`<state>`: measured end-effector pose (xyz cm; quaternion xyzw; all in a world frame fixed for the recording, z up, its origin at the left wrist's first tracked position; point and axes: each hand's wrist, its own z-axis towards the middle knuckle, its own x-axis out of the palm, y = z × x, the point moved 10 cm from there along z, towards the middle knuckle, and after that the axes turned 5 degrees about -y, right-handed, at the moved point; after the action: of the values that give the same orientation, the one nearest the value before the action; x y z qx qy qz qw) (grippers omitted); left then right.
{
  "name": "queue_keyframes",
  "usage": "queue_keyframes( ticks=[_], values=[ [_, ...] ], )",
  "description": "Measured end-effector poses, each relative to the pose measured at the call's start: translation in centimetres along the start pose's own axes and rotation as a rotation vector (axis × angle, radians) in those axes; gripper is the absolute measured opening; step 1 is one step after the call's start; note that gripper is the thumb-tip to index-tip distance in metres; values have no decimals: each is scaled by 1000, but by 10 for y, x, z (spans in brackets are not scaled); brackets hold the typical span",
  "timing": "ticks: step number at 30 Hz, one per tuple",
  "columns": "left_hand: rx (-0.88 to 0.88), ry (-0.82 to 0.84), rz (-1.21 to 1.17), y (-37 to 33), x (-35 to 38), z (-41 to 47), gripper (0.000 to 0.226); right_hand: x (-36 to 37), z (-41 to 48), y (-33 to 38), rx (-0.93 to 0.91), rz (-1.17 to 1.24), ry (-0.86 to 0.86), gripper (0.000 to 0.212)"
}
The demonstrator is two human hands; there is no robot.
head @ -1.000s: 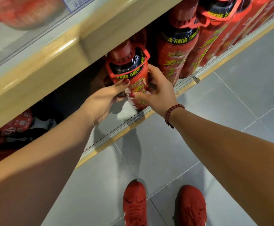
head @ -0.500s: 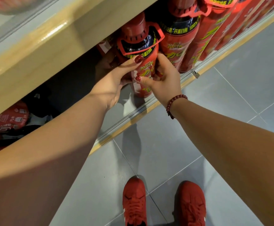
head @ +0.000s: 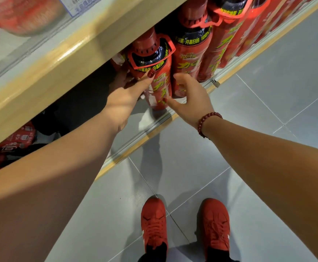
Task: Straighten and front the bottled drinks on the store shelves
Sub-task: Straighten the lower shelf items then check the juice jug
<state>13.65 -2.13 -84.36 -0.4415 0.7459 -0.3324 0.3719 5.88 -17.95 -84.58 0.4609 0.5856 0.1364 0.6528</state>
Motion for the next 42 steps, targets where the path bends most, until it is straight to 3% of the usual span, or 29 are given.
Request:
queue_keyframes(
  ticks=[4, 8, 11, 17, 24, 33, 42],
  values=[
    [44, -36, 138, -1, -8, -21, 50, -36, -28, -5, -94, -372, 97, 63],
    [220, 9, 567, -19, 2, -57, 44, -96, -55, -7, -54, -524, 71, 68],
    [412, 151, 745, -47, 38, -96, 40, -142, -79, -6, 3, -595, 58, 70],
    [757, 480, 1050, -130, 126, -184, 65, -250, -139, 20, 88, -707, 8, 70],
    [1093, 496, 1227, -250, 179, -298, 70, -394, -211, 73, 199, -682, -140, 69],
    [1364, 516, 1464, -326, 259, -422, 72, -542, -278, 102, 241, -668, -279, 66],
    [1512, 465, 1366, -432, 358, -488, 70, -652, -296, 83, 290, -739, -326, 69]
  ],
)
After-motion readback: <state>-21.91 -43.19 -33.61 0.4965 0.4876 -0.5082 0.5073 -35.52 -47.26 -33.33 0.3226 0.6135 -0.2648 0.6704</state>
